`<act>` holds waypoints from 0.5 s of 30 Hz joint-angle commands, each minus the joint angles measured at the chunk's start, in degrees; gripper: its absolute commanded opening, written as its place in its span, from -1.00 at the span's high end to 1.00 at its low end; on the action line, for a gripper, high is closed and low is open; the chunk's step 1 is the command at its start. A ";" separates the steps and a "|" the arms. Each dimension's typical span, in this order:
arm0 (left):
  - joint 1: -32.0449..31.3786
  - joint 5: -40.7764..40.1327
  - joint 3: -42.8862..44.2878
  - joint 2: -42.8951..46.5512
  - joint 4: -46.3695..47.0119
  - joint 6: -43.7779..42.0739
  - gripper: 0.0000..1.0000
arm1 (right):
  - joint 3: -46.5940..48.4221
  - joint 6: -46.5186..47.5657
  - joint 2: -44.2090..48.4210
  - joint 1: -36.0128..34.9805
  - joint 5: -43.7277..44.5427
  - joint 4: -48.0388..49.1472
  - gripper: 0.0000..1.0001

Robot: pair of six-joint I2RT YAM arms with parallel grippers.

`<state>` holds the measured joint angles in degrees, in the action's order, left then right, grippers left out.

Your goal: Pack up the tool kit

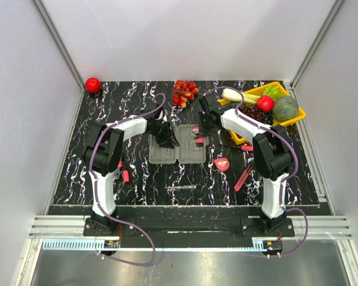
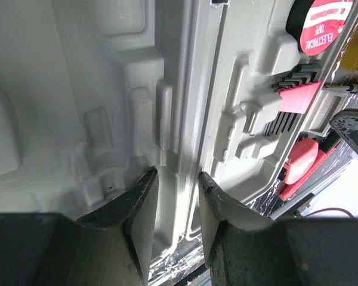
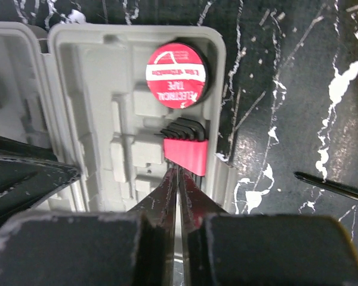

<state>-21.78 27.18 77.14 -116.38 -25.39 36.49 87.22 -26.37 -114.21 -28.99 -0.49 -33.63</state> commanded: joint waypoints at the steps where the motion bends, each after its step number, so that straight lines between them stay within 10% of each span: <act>1: 0.16 -3.62 -1.82 -2.36 -1.77 -0.81 0.29 | 4.18 1.23 -1.80 -1.33 2.60 -0.03 0.85; 15: 0.16 -3.62 -2.00 -2.36 -1.77 -0.81 0.29 | 4.89 -0.17 -6.11 -2.65 7.52 -4.16 0.84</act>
<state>-21.78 27.18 77.12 -116.38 -25.39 36.49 90.54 -26.09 -119.13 -30.87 3.07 -36.05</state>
